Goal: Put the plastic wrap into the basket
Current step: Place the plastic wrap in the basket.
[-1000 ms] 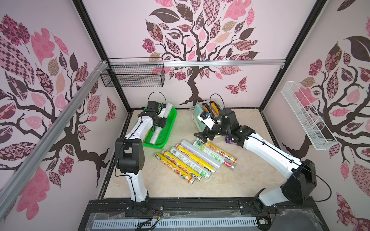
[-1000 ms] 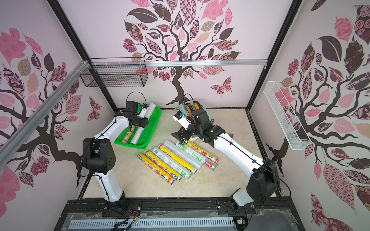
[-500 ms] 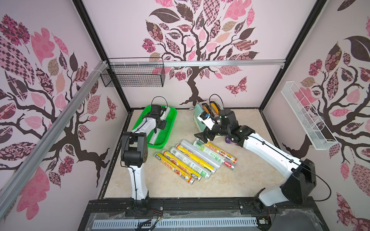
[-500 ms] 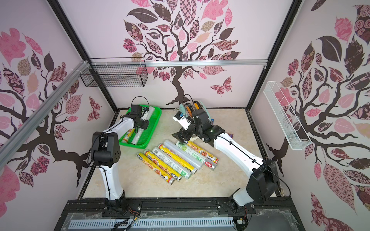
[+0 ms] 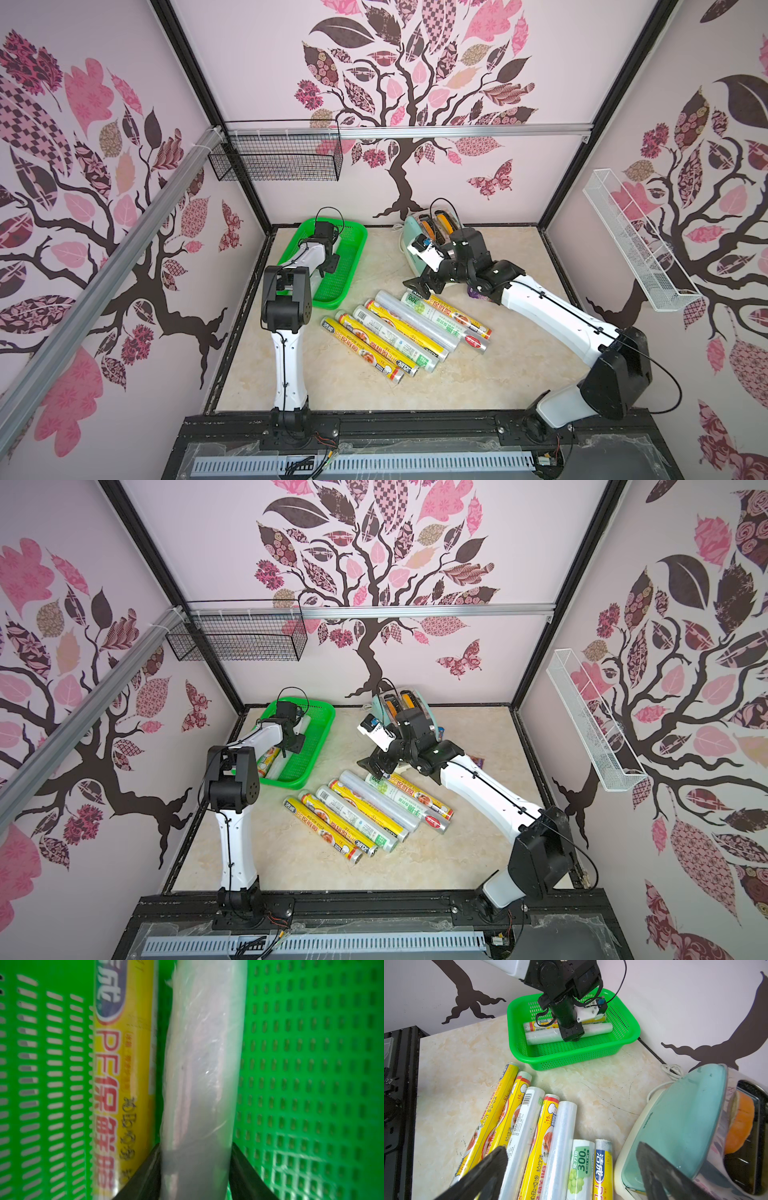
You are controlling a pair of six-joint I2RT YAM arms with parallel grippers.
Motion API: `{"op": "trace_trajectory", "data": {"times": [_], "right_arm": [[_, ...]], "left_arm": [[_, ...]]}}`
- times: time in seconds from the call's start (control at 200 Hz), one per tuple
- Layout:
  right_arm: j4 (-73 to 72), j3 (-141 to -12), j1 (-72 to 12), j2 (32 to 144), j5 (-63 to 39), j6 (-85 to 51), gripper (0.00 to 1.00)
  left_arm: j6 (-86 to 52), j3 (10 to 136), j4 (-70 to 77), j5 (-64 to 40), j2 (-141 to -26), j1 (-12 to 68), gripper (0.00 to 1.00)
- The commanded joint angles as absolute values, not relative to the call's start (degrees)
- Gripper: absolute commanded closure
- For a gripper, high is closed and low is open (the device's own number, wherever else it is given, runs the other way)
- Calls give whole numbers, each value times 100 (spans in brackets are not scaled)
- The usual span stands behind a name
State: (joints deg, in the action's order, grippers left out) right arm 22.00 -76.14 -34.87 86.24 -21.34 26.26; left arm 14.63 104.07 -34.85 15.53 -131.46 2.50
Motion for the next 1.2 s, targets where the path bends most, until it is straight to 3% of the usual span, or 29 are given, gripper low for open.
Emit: {"op": "trace_trajectory", "data": {"times": [0.0,0.205,0.58,0.7,1.075,1.195], "right_arm": [[2315,-7804,-3507,8573,-2127,2679,1],[2224,-7678,-3507,8513,-2070,2593,1],[2296,-7504,-3489,8467,-1757,2285,1],[2550,-7542,-3452,8497,-1795,2170,10],[3924,-7624,-3208,8876,-2315,2333,27],[4295,-7640,-3208,9014,-2384,2765,28]], "left_arm": [[1334,10684,-3899,2146,-13175,220,47],[1287,10650,-3736,2434,-12959,220,42],[1083,10643,-3757,2534,-12745,211,41],[1046,10582,-3821,2495,-12609,209,41],[777,10141,-4362,1963,-11792,199,41],[755,9835,-4487,1683,-11434,187,40]]}}
